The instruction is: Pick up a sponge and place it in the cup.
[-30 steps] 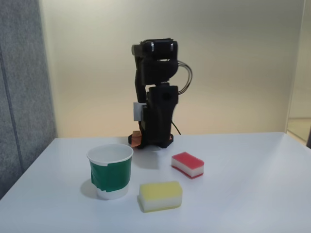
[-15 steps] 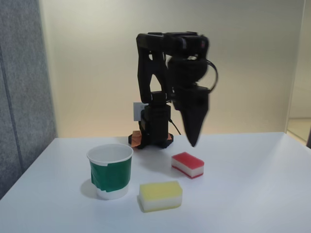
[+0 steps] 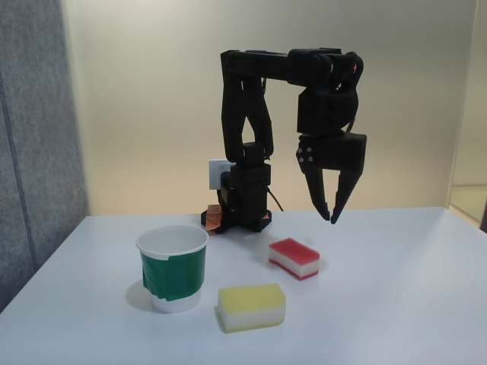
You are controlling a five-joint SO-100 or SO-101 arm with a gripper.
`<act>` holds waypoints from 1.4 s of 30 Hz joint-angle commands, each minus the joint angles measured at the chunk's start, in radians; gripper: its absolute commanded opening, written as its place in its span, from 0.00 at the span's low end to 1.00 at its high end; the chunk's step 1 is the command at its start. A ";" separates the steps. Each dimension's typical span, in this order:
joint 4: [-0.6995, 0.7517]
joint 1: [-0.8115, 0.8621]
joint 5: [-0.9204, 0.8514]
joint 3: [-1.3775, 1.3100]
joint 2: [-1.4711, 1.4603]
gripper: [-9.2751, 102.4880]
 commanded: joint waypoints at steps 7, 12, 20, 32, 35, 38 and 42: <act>-0.009 0.046 -0.476 0.054 0.074 0.08; -0.044 0.052 -0.621 0.080 0.063 0.08; -0.021 0.057 -0.746 0.124 0.075 0.12; -0.101 0.023 -0.834 0.193 0.064 0.29; -0.172 0.002 -0.844 0.206 0.051 0.32; -0.230 -0.009 -0.854 0.229 0.034 0.32; -0.279 -0.011 -0.864 0.278 0.026 0.33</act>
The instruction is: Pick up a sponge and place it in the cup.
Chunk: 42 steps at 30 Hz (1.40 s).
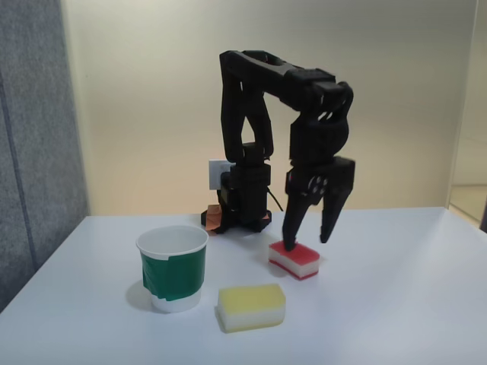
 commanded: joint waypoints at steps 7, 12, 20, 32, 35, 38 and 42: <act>-0.009 -0.026 -0.064 0.066 0.006 0.34; -0.020 -0.023 -0.098 0.107 0.005 0.34; -0.061 -0.018 -0.127 0.184 0.002 0.33; -0.178 -0.002 -0.106 0.232 -0.034 0.10; -0.179 0.000 -0.094 0.229 -0.034 0.08; -0.161 0.008 -0.064 0.216 0.006 0.08; -0.080 0.057 0.037 0.175 0.092 0.08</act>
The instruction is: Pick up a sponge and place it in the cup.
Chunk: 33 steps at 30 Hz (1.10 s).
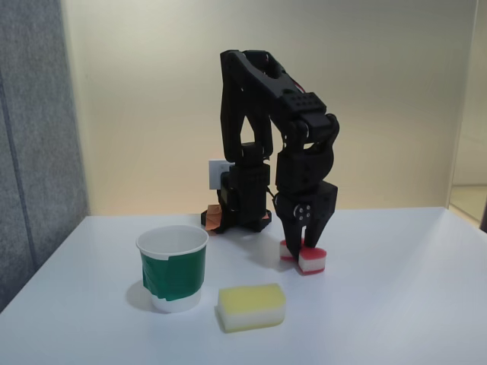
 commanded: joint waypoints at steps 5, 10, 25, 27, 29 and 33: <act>0.144 0.103 0.245 -0.123 0.176 0.08; 0.186 0.195 0.437 -0.204 0.282 0.08; 0.028 0.523 0.753 -0.247 0.485 0.08; 0.011 0.569 0.761 -0.249 0.500 0.08; -0.029 0.612 0.764 -0.233 0.518 0.08; -0.126 0.699 0.782 -0.164 0.569 0.08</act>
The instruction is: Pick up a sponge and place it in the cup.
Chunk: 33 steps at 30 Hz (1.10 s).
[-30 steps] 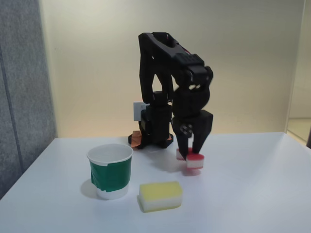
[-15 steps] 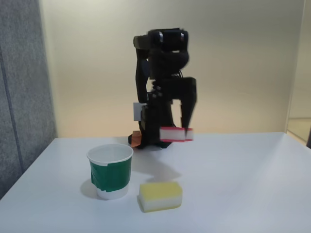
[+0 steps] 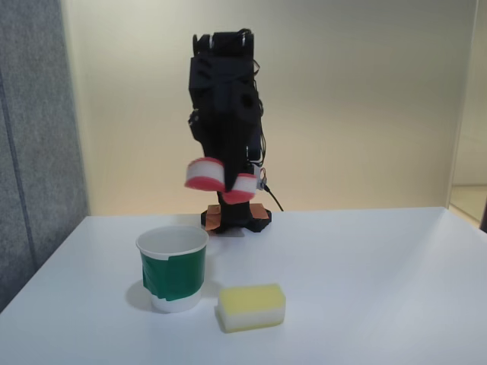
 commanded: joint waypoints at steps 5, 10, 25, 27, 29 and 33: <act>-0.041 0.129 0.069 0.094 0.098 0.08; -0.123 0.160 0.124 0.175 0.114 0.08; -0.201 0.176 0.235 0.219 0.109 0.18; -0.202 0.169 0.265 0.219 0.110 0.25; -0.206 0.167 0.270 0.215 0.114 0.29; -0.213 0.170 0.279 0.210 0.117 0.34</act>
